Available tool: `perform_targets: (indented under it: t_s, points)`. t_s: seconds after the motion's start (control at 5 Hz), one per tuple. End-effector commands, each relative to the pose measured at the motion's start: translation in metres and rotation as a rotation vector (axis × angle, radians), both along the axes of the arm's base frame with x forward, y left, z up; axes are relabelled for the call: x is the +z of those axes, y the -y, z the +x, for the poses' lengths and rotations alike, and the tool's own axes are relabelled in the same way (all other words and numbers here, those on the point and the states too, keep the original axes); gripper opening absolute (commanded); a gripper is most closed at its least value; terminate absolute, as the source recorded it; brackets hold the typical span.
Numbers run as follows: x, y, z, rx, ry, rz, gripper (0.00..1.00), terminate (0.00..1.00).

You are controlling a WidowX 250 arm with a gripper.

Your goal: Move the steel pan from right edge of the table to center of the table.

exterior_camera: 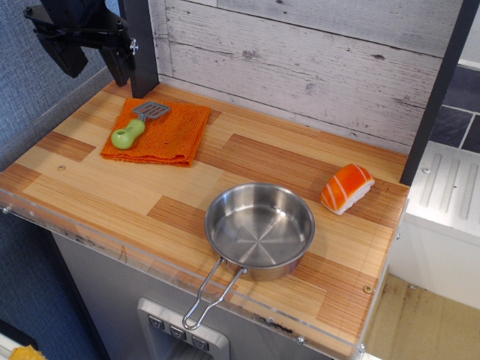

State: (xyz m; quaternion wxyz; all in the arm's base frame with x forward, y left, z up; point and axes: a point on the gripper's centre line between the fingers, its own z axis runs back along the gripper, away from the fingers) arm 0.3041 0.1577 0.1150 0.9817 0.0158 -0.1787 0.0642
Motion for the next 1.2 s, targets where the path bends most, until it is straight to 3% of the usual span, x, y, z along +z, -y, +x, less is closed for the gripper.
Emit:
perform_targets:
  t_s: [0.0, 0.4, 0.6, 1.0]
  points:
    - [0.0, 0.0, 0.0, 0.0, 0.0, 0.0, 1.0, 0.0]
    - [-0.001, 0.057, 0.004, -0.087, 0.034, -0.05, 1.0, 0.0]
    - [-0.009, 0.085, 0.001, -0.155, 0.028, -0.101, 1.0, 0.0]
    - [-0.035, 0.126, -0.016, -0.304, -0.014, -0.108, 1.0, 0.0]
